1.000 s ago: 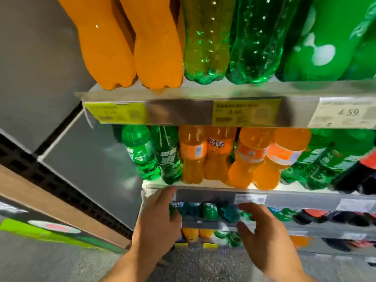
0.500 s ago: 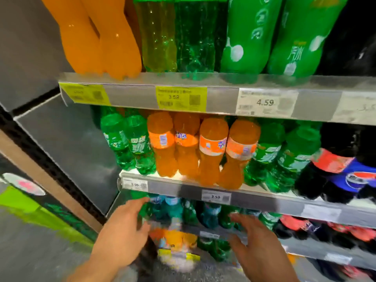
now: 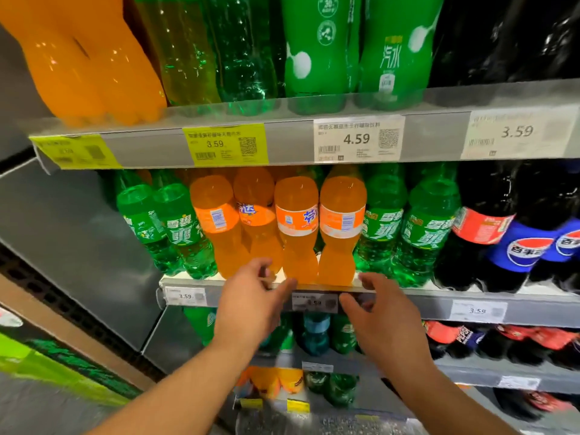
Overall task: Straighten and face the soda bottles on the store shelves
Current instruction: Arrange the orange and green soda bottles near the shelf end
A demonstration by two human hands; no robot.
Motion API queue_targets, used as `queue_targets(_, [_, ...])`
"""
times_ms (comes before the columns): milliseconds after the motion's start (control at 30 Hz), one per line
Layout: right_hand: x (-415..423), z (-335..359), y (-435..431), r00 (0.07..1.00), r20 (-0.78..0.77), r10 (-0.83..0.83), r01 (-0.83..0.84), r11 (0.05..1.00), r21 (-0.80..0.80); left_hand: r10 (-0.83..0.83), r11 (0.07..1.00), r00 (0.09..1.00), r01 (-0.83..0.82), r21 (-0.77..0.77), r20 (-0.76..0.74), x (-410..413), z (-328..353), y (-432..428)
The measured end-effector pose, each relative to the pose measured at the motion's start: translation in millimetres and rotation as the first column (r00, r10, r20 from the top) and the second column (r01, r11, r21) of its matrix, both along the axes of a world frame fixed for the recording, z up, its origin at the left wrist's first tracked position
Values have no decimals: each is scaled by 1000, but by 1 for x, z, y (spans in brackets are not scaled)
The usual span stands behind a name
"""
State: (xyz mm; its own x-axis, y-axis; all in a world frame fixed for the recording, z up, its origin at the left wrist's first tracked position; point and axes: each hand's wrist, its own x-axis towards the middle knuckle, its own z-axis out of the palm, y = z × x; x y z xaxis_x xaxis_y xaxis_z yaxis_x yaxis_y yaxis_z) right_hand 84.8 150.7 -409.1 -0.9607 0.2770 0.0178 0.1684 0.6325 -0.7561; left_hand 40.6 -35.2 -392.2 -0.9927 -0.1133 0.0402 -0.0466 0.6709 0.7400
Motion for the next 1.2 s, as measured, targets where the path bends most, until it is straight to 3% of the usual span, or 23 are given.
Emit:
queue_targets(133, [-16, 5, 1, 999, 25, -36, 35, 998, 59, 25, 999, 997, -28, 34, 79, -18, -17, 24])
queue_targets(233, [-24, 7, 2, 999, 32, -29, 25, 994, 102, 70, 996, 997, -72, 55, 39, -21, -21, 28])
queue_targets(600, [-45, 8, -9, 987, 120, -109, 76, 966, 247, 83, 987, 994, -93, -130, -76, -37, -16, 27])
queue_targets(833, [-47, 25, -13, 985, -38, -166, 170, 977, 129, 142, 989, 990, -142, -45, -14, -40, -11, 29])
queue_targets(1000, [-54, 25, -15, 983, 32, -181, 176, 977, 120, 96, 993, 994, -100, -61, -59, -24, -16, 29])
queue_targets(1200, [-54, 21, -24, 988, 53, -148, 149, 989, -19, 146, 985, 989, -145, 91, 0, -2, -20, -27])
